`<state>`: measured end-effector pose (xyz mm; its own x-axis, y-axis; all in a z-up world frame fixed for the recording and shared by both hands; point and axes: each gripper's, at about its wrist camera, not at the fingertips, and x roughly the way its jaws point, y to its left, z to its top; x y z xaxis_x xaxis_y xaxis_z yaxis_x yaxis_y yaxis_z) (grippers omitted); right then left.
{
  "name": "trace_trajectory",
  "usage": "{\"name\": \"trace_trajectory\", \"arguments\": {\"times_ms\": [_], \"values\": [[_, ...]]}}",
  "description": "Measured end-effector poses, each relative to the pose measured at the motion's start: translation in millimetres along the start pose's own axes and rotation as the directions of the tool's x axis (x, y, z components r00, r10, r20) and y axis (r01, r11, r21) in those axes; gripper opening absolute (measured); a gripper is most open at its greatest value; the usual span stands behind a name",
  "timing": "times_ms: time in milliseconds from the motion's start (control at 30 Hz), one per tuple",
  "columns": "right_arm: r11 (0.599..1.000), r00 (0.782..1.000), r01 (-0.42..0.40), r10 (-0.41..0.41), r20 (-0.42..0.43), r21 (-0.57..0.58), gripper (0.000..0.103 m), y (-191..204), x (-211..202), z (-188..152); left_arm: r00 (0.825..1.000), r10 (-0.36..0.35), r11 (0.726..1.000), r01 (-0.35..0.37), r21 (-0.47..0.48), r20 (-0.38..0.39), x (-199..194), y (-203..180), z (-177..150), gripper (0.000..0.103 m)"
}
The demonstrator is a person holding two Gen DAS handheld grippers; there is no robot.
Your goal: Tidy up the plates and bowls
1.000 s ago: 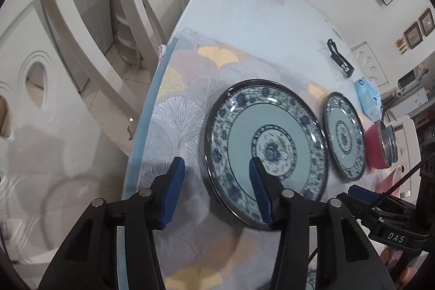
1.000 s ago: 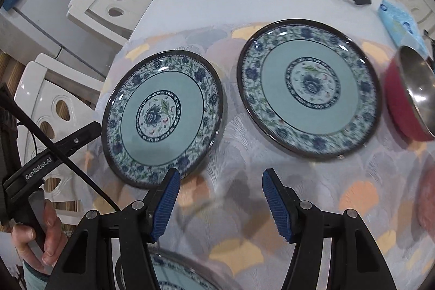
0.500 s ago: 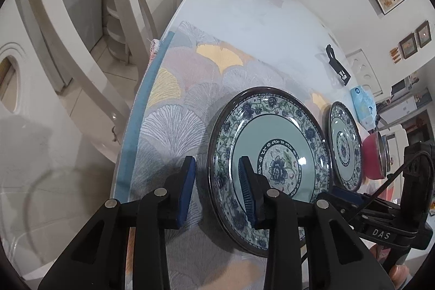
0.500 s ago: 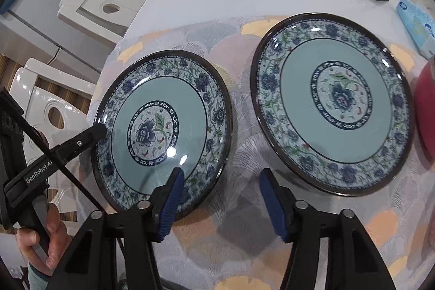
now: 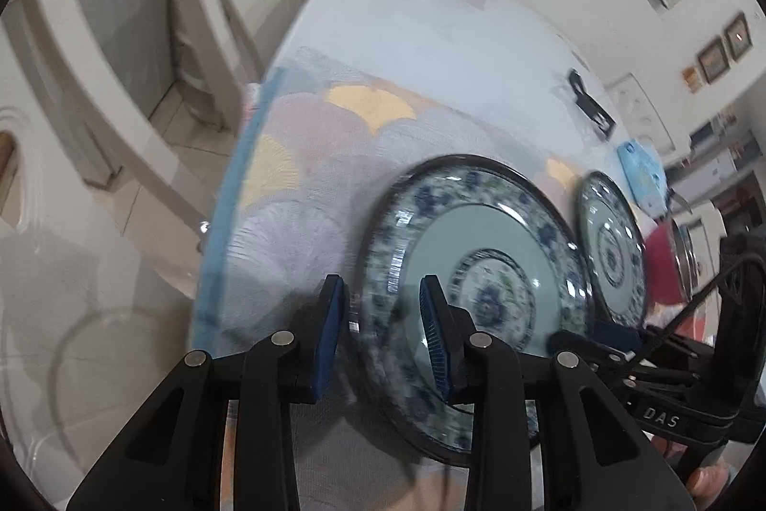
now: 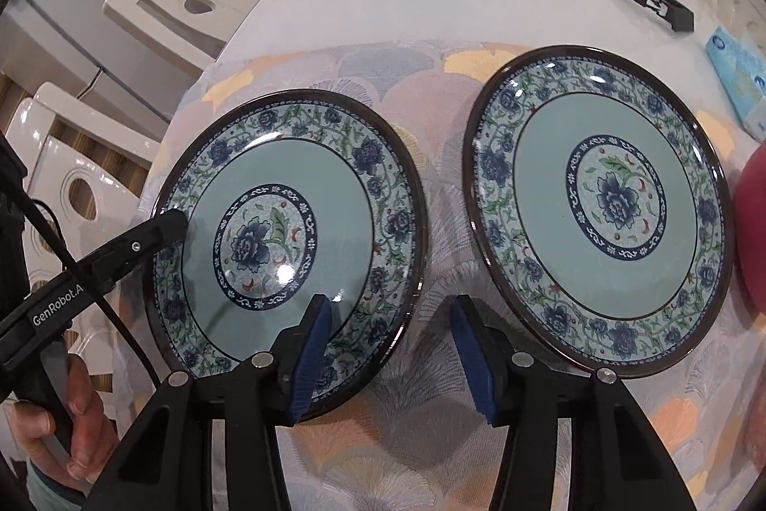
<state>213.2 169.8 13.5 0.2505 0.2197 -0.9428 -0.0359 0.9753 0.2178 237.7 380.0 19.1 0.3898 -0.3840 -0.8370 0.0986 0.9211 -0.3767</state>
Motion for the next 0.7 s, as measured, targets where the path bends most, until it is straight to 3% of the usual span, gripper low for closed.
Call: {"name": "trace_trajectory", "arguments": {"times_ms": [167, 400, 700], "values": [[1.0, 1.0, -0.003, 0.003, 0.008, -0.029, 0.05, 9.8, -2.0, 2.0, 0.997, 0.073, 0.995, -0.073, 0.073, 0.003, 1.1, -18.3, -6.6, 0.029], [0.999, 0.999, -0.016, 0.017, 0.034, -0.049, 0.041, 5.9, -8.7, -2.9, 0.999, 0.028, 0.998, -0.029, 0.054, 0.024, -14.0, -16.1, -10.0, 0.029], [0.993, 0.989, -0.036, 0.051, 0.137, -0.109, 0.041, 16.0, -55.1, -12.8, 0.993, 0.022, 0.996, -0.031, 0.078, 0.112, -57.5, -30.9, -15.0, 0.029]]}}
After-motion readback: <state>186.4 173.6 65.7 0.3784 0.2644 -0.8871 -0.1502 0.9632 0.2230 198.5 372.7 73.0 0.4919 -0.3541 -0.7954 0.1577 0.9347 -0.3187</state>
